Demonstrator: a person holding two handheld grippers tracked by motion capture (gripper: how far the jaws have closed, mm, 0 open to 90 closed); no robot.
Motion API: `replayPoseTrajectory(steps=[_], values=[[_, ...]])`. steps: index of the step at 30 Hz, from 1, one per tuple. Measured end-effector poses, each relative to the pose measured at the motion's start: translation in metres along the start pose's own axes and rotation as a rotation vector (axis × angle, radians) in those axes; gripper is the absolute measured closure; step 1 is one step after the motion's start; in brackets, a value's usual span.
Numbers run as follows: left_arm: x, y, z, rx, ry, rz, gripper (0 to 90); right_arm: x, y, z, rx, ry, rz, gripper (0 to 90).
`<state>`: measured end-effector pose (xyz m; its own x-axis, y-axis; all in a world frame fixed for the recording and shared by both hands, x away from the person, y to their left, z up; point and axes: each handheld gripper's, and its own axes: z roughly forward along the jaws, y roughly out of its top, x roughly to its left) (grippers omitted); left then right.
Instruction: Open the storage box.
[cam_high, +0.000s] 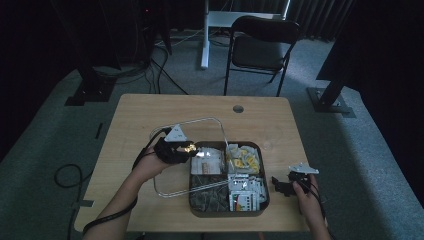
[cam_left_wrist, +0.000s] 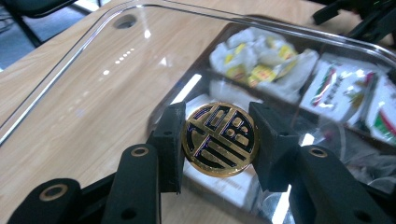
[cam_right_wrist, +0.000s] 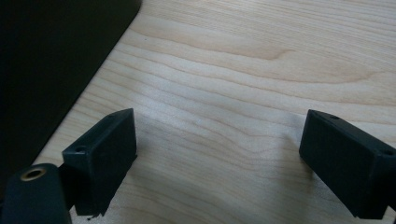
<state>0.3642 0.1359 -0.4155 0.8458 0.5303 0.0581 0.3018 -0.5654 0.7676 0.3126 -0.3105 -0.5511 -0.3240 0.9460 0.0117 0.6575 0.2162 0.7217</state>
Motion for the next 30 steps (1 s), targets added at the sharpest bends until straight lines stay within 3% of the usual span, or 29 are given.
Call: replayPoseTrajectory(steps=[13, 16, 30], values=[[0.034, -0.032, -0.028, -0.003, 0.077, -0.085, 59.1, 0.000, 0.000, 0.000, 0.000, 0.000, 0.002, 10.5], [0.036, -0.034, -0.029, -0.003, 0.079, -0.090, 59.1, 0.000, 0.000, 0.000, 0.000, 0.000, 0.001, 10.5], [0.060, -0.070, -0.052, 0.014, 0.168, -0.155, 59.1, 0.000, 0.000, 0.000, 0.000, 0.000, 0.000, 10.5]])
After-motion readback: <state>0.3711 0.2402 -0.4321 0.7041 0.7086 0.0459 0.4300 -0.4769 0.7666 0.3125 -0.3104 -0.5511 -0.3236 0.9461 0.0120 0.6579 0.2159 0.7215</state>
